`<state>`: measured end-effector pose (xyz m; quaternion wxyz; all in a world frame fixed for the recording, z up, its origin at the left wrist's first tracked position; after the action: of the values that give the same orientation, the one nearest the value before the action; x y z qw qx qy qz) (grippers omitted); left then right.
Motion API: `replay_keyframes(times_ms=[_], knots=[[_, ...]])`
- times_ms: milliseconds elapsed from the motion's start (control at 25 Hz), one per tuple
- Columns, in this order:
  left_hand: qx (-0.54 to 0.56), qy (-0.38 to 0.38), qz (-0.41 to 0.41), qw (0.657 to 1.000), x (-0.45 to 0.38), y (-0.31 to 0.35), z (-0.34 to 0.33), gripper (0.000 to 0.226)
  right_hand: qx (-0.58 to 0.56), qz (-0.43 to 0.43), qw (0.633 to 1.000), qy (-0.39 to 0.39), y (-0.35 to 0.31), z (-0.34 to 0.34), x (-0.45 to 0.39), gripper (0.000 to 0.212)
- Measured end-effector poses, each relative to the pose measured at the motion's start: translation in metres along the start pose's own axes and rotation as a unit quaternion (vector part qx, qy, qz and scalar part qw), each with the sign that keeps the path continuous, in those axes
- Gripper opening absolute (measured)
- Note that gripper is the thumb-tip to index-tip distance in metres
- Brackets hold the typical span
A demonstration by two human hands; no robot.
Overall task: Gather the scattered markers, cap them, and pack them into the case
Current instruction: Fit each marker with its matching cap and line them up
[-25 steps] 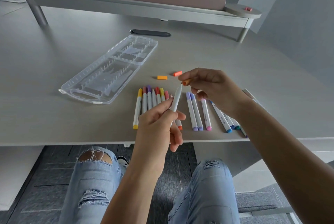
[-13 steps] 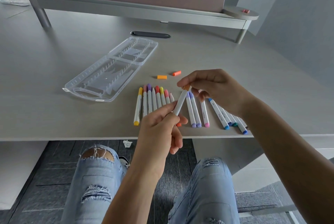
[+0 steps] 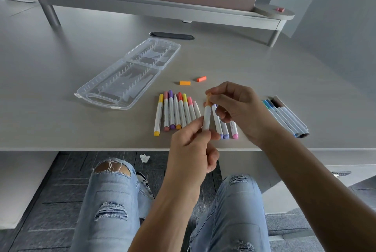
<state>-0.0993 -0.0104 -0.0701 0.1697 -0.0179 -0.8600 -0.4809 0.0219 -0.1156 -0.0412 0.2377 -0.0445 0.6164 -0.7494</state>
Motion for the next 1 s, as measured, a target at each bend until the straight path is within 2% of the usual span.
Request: replay_keyframes(times_ms=[120, 280, 400, 520, 560, 720, 920, 1000], knots=[[0.016, 0.009, 0.009, 1.000, -0.002, -0.003, 0.000, 0.039, 0.024, -0.017, 1.000, -0.002, -0.001, -0.002, 0.001, 0.012], [0.018, 0.018, 0.003, 1.000, -0.001, -0.007, -0.002, 0.044, 0.052, -0.020, 0.998, -0.007, -0.004, -0.004, 0.004, 0.012], [-0.009, 0.037, -0.028, 0.999, -0.003, -0.008, 0.000, 0.027, 0.074, -0.035, 0.997, -0.001, -0.008, -0.008, -0.002, 0.014], [-0.028, 0.046, -0.048, 0.997, 0.003, -0.007, 0.008, 0.017, 0.114, -0.079, 0.989, 0.050, -0.008, 0.004, -0.028, 0.013], [-0.028, 0.055, -0.054, 0.997, 0.006, -0.007, 0.012, 0.016, 0.163, -0.089, 0.981, 0.047, -0.008, 0.008, -0.037, 0.012], [-0.011, 0.096, -0.080, 0.992, 0.009, 0.001, 0.029, 0.016, 0.368, -0.063, 0.927, -0.042, 0.004, -0.002, -0.059, 0.011], [0.007, 0.105, -0.083, 0.991, 0.011, 0.005, 0.038, 0.017, 0.544, -0.002, 0.839, -0.035, 0.012, -0.020, -0.061, 0.012], [0.007, 0.099, -0.083, 0.992, 0.014, 0.006, 0.039, 0.018, 0.573, 0.017, 0.819, -0.031, 0.008, -0.022, -0.057, 0.014]])
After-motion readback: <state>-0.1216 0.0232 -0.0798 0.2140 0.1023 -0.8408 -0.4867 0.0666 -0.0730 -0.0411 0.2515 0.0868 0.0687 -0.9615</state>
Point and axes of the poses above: each hand's wrist, its own x-axis away from the middle knuckle, its own z-axis out of the back of the hand, y = z × x, the point moved 2 cm from there along -x, towards the middle knuckle, and after that the axes turned 10 degrees about z, right-handed, at the moved point
